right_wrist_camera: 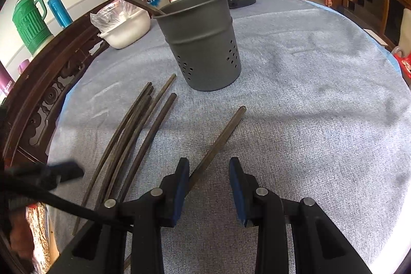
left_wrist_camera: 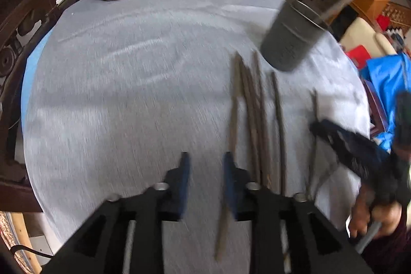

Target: Organize utensils

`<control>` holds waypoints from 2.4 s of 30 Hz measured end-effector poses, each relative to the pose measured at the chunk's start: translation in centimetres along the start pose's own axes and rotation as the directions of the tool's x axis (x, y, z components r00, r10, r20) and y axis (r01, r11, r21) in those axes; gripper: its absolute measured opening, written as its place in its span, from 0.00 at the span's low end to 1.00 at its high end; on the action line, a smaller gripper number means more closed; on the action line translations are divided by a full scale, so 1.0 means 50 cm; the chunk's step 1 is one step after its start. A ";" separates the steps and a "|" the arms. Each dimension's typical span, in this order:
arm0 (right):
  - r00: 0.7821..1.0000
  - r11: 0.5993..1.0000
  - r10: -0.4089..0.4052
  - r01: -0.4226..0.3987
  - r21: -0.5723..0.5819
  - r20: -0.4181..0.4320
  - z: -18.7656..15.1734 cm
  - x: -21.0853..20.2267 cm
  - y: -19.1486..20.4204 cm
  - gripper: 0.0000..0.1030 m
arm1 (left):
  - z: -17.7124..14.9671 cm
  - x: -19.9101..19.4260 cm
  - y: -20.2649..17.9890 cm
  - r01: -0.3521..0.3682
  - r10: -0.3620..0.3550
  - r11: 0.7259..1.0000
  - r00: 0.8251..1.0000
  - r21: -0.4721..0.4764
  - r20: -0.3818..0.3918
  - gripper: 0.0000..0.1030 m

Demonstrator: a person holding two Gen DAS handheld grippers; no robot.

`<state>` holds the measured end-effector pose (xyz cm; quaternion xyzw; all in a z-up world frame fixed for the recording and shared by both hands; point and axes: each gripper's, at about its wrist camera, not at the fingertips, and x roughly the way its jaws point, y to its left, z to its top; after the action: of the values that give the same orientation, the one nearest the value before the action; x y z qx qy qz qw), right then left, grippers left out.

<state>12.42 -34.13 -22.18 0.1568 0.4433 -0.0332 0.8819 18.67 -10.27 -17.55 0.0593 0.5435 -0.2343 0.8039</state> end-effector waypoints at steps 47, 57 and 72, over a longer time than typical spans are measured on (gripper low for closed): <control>0.995 0.989 0.054 -0.041 0.145 -0.085 0.078 -0.002 -0.015 0.12 | 0.206 0.064 -0.074 0.035 -0.037 0.996 0.999 0.083 0.032 0.05; 0.973 0.992 0.110 -0.119 0.033 0.204 0.116 -0.190 0.028 0.06 | 0.172 -0.184 -0.076 0.065 -0.096 0.992 0.947 0.109 0.306 0.05; 0.819 0.993 0.112 -0.104 -0.046 0.563 0.179 -0.401 0.069 0.06 | 0.183 -0.397 -0.133 0.050 -0.131 0.985 0.840 0.165 0.527 0.05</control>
<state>7.85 -35.23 -0.45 0.1591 0.1536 -0.0251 0.9749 17.53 -13.14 5.09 0.0239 0.2814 -0.3183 0.9050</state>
